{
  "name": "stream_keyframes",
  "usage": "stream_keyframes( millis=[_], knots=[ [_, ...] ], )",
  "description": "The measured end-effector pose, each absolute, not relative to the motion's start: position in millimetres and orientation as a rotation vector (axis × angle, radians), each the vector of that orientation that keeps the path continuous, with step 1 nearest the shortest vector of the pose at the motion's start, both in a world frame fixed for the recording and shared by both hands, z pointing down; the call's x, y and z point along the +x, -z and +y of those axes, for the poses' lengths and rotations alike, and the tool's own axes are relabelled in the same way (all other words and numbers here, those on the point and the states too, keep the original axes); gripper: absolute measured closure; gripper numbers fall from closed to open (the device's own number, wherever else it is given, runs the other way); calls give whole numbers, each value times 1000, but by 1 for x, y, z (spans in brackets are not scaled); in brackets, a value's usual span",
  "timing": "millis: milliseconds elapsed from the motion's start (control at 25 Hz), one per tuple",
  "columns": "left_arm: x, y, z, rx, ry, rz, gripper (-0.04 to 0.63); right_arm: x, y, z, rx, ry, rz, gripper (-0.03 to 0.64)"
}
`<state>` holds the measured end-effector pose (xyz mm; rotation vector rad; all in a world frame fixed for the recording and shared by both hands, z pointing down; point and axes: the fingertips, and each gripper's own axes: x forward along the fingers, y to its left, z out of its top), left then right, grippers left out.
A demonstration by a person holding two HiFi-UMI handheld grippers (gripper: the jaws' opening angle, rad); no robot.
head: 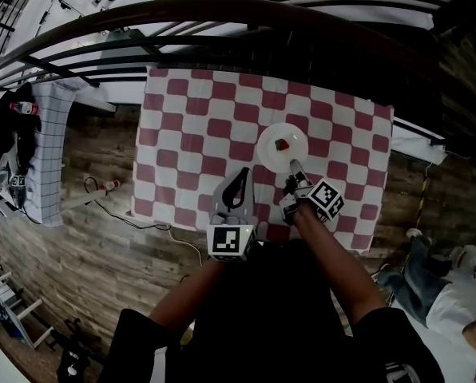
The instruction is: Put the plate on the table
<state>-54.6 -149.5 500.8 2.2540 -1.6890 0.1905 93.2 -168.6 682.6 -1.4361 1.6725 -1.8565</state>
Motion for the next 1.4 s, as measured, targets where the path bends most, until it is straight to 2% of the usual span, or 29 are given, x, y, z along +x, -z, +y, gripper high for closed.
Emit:
stream_keyframes(
  millis=[1400],
  knots=[
    [-58, -517, -167, 2212, -218, -1673, 584, 75, -769, -182, -1382, 1996, 1713, 607]
  ],
)
